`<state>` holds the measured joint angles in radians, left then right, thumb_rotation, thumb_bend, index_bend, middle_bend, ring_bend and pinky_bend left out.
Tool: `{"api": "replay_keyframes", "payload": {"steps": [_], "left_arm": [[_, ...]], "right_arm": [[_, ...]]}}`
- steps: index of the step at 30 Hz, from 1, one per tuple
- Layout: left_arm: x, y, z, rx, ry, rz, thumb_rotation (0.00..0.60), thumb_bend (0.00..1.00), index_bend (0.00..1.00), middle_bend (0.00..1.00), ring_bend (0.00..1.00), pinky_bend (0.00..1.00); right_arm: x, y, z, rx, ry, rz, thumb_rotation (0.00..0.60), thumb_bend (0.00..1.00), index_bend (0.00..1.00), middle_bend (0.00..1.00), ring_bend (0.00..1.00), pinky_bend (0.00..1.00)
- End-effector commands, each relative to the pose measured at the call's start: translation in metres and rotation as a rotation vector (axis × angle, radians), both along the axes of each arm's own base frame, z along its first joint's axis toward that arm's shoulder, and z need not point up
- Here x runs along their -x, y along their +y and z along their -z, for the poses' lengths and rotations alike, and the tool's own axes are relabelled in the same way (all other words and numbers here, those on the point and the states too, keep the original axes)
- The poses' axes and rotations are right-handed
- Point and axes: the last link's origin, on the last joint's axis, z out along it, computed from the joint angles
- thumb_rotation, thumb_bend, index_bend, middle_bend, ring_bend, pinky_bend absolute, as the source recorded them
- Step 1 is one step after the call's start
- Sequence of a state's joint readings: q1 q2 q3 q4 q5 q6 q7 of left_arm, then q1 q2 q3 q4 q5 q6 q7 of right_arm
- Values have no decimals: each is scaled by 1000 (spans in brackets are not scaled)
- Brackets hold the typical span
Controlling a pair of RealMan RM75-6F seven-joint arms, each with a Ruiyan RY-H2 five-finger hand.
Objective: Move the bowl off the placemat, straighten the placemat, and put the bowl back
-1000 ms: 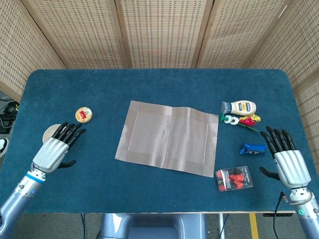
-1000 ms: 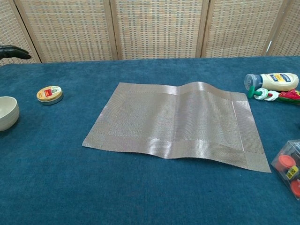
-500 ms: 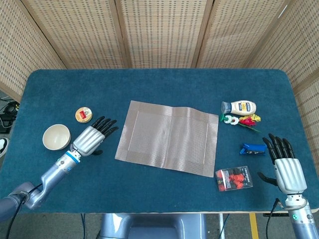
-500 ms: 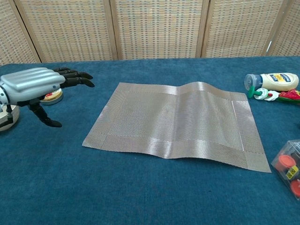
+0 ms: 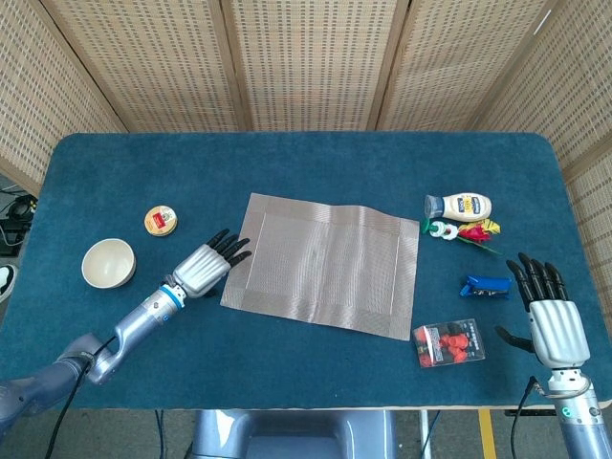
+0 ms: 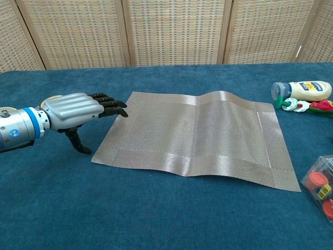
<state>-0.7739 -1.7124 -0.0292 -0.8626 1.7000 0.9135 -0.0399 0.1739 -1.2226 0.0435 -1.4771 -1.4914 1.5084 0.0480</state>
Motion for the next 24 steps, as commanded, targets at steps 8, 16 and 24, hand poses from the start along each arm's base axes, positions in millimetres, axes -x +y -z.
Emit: {"api": "replay_keyframes", "payload": {"steps": [8,16,24], "left_arm": [[-15,2,11,5,-26,18,600,7,114,0,0,0],[-27,3,14,6,-34,43,600,8,114,0,0,0],[-36,0,17,-1,-12,79,600,152,114,0,0,0]], "right_arm": [[-1,1,0,-5,-3,-4,600,0,0,0,0,0],[-2,2,-2,5,-2,-10,600,0,4,0,0,0],[-5,4,-2,5,-3,-24,600,0,7,0,0,0]]}}
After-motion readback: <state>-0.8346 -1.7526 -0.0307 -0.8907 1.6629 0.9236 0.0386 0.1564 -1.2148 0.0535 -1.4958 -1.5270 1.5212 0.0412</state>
